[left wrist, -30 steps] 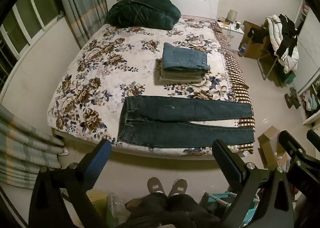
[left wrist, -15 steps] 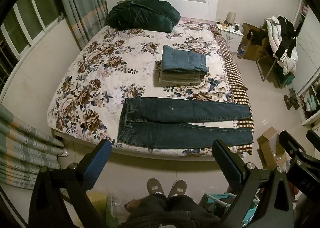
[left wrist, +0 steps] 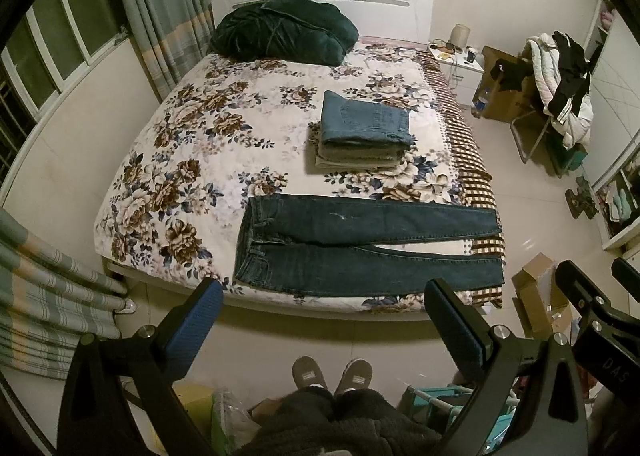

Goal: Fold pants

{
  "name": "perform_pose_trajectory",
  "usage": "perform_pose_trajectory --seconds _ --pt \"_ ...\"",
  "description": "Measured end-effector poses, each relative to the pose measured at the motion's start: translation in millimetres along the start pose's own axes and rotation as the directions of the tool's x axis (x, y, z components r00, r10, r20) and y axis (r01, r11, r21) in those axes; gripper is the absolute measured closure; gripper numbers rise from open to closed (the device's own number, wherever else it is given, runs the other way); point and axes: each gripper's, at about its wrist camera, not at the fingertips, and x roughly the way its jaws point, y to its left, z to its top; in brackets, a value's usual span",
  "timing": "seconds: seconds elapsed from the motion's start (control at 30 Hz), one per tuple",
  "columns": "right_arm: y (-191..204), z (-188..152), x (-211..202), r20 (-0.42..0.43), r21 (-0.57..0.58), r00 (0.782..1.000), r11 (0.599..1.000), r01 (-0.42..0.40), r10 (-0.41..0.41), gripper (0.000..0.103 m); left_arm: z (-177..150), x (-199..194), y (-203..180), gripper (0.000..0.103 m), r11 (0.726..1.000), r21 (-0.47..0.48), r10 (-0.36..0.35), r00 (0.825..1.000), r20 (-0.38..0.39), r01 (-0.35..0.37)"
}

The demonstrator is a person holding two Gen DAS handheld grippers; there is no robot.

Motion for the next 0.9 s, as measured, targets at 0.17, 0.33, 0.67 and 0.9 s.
perform_pose_trajectory --seconds 0.17,0.33,0.67,0.9 --pt "0.7 -1.8 0.8 0.000 -0.002 1.000 1.000 -0.001 0.001 0.000 -0.8 0.1 -0.7 0.000 1.000 0.000 0.003 1.000 0.003 -0.003" --pt "0.9 -2.3 -0.3 0.001 -0.001 1.000 1.000 -0.004 0.004 0.000 -1.2 0.2 0.3 0.000 1.000 0.001 0.000 1.000 0.002 0.000" --pt "1.3 1.6 -7.1 0.003 0.003 1.000 1.000 -0.003 0.003 0.000 2.6 -4.3 -2.4 0.000 1.000 -0.001 0.003 1.000 0.010 -0.003" --pt "0.9 2.1 -7.9 0.004 0.004 1.000 1.000 -0.005 0.005 0.000 3.2 -5.1 -2.3 0.000 1.000 0.000 0.003 1.000 0.011 -0.003"
